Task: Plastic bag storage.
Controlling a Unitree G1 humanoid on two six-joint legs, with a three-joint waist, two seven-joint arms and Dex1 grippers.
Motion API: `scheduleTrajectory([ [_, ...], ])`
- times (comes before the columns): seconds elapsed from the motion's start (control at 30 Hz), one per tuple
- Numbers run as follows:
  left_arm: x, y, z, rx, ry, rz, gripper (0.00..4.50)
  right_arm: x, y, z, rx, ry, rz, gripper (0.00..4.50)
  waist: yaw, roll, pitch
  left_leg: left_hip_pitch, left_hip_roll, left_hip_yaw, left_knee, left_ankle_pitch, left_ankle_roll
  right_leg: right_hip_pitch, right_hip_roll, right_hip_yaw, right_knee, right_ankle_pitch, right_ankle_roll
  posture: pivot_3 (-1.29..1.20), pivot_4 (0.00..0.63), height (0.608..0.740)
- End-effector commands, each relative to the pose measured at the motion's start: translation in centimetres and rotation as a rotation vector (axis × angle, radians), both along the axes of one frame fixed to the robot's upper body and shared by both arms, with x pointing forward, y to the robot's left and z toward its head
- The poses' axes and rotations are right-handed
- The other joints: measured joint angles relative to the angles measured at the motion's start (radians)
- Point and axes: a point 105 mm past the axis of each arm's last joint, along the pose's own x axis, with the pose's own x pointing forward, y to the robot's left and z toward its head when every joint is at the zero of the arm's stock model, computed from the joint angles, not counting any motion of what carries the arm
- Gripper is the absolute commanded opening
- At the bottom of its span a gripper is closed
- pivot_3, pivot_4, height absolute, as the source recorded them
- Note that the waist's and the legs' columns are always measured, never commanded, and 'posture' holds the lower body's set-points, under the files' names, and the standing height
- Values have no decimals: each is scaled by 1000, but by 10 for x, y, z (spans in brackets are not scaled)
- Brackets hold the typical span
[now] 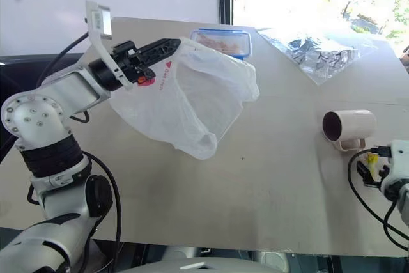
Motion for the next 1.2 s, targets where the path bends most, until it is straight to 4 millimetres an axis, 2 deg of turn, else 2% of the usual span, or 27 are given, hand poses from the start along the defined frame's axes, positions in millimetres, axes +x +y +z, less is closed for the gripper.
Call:
scheduleTrajectory([
  [0.03, -8, 2, 15, -2, -72, 2, 0, -2, -1, -5, 9, 19, 6, 2230, 0, 0, 0, 0, 0, 0, 0, 0, 0, 0, 0, 0, 0, 0, 0, 0, 150, 740],
  [0.1, -8, 4, 15, -1, -72, 6, 0, -4, 2, -6, 31, 13, 15, 1177, 2, 0, 0, 0, 0, 0, 0, 0, 0, 0, 0, 0, 0, 0, 0, 0, 150, 740],
  [0.13, -8, 4, 14, 1, -71, 8, 0, -5, 5, -6, 43, 11, 28, 892, 3, 0, 0, 0, 0, 0, 0, 0, 0, 0, 0, 0, 0, 0, 0, 0, 150, 740],
  [0.17, -8, 5, 13, 4, -70, 9, 0, -5, 9, -4, 61, 0, 49, 311, 3, 0, 0, 0, 0, 0, 0, 0, 0, 1, 0, 0, 0, 0, 0, 0, 150, 740],
  [0.2, -8, 5, 13, 5, -70, 10, 0, -3, 18, 1, 94, -38, 83, 30, 3, 0, 0, 0, 0, 0, 0, 0, 0, 1, 0, -1, -1, 0, 0, 0, 150, 740],
  [0.27, -9, 7, 12, 12, -70, 10, 0, 0, 55, 15, 204, -89, 251, 30, 1, 0, 0, 0, 0, -1, 0, 0, 0, 1, 0, -1, -1, 0, 0, 0, 150, 740],
  [0.37, -9, 11, 12, 21, -68, 11, 0, 1, 98, 30, 282, -126, 443, 30, -5, 1, 1, 0, 1, -1, 0, 0, 0, 1, 0, -1, 0, 0, 0, 0, 150, 740],
  [0.43, -10, 13, 11, 42, -68, 13, 0, 4, 120, 38, 314, -148, 520, 30, -13, 2, 1, 1, 1, -1, 0, 0, 1, 1, 0, -1, 0, 0, 0, 0, 150, 740],
  [0.53, -16, 18, 12, 75, -63, -3, 0, 16, 172, 58, 363, -200, 729, 30, -26, 2, 1, 1, 2, -1, 0, 0, 1, 1, 0, -1, 0, 0, 0, 0, 150, 740],
  [0.63, -22, 21, 10, 110, -57, -24, 0, 28, 207, 67, 373, -206, 863, 30, -25, 2, 2, 1, 1, -2, 0, 0, 1, 0, 0, -1, 0, 0, 0, 0, 150, 740],
  [0.7, -26, 23, 10, 124, -52, -37, 0, 50, 240, 68, 361, -202, 949, 30, -29, 1, 2, 1, 1, -2, 0, 0, 0, 0, 0, -1, 0, 0, 0, 0, 150, 740],
  [0.8, -31, 24, 12, 129, -50, -57, 0, 92, 303, 74, 314, -239, 1067, 30, -34, 0, 3, 1, 1, 0, 0, 0, 0, -1, 0, -2, 0, 0, 0, 0, 150, 740],
  [0.9, -34, 23, 12, 139, -54, -53, 0, 127, 367, 95, 208, -354, 1163, 30, -46, 0, 4, 0, 1, 1, -1, 1, -1, -3, 1, -2, 2, 0, 0, 0, 150, 740],
  [0.97, -35, 23, 13, 132, -60, -41, 0, 137, 391, 102, 170, -393, 1205, 640, -44, 0, 5, -2, 1, 0, -2, 2, -4, -6, 1, -2, 3, 0, -1, 0, 150, 740],
  [1.03, -33, 25, 14, 129, -66, -12, 0, 140, 395, 108, 115, -443, 1226, 1468, -35, 0, 4, -5, 0, -3, -2, 2, -5, -8, -1, -3, 3, 1, 0, 0, 150, 740],
  [1.13, -32, 27, 14, 115, -63, 18, 0, 130, 379, 123, 154, -514, 1228, 2670, -22, -1, 4, -18, -5, -10, -2, 2, -5, -17, -10, -5, 2, 1, 0, 0, 150, 740],
  [1.2, -30, 28, 13, 115, -63, 36, 0, 120, 368, 126, 163, -529, 1245, 2670, -20, -1, 4, -25, -8, -14, -1, 2, -5, -22, -14, -9, 2, 2, 1, 0, 150, 740],
])
